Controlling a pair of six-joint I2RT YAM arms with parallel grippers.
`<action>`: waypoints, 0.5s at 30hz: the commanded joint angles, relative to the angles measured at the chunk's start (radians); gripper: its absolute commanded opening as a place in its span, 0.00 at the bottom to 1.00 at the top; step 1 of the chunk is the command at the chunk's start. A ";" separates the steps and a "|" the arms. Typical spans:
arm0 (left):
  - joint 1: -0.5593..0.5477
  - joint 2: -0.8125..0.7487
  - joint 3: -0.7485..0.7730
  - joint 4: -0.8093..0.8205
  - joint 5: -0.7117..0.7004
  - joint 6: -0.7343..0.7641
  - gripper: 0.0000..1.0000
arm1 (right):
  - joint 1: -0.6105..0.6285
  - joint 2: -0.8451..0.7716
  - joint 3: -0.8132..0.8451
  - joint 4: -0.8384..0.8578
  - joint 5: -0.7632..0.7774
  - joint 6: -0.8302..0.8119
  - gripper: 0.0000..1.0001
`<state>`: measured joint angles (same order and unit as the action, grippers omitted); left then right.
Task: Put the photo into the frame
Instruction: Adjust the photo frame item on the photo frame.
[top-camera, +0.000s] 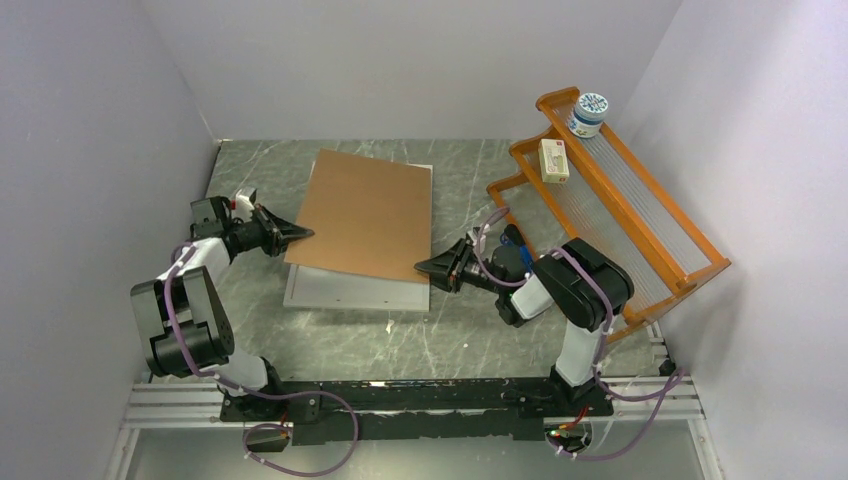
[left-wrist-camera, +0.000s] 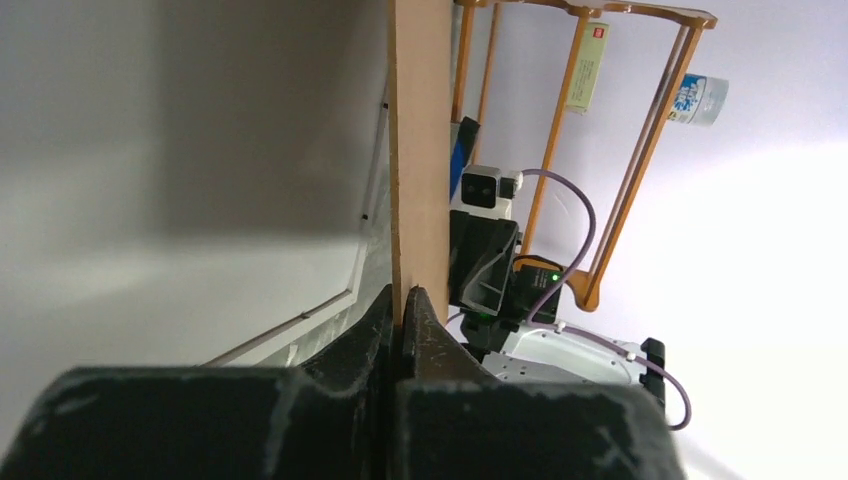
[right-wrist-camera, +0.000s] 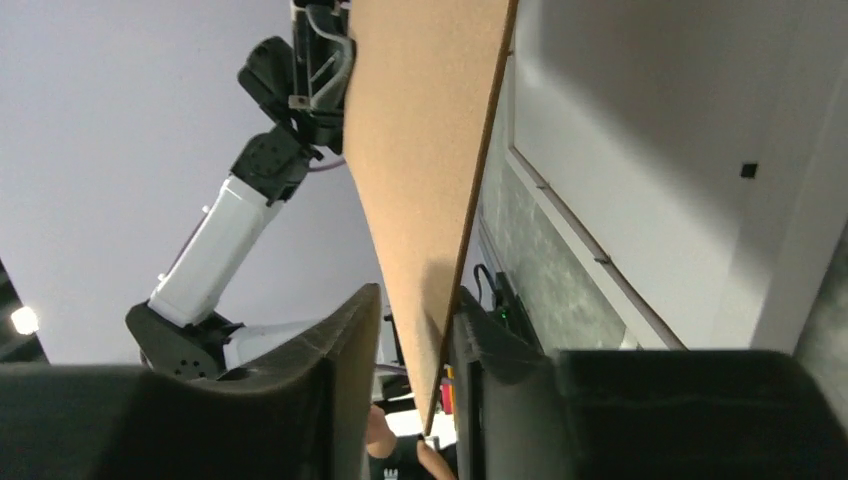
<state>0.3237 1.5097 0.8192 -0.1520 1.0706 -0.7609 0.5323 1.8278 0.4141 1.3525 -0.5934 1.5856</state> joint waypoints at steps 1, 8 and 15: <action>-0.002 -0.047 0.080 -0.035 0.034 0.125 0.03 | -0.014 -0.023 -0.018 0.095 -0.018 -0.088 0.43; 0.001 -0.092 0.120 -0.036 0.035 0.191 0.03 | -0.065 -0.155 -0.078 -0.155 0.045 -0.228 0.76; 0.000 -0.121 0.059 0.124 0.000 0.128 0.03 | -0.079 -0.392 -0.038 -0.674 0.205 -0.464 0.77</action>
<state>0.3210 1.4414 0.8967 -0.1814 1.0416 -0.6125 0.4549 1.5414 0.3340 0.9787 -0.5060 1.2987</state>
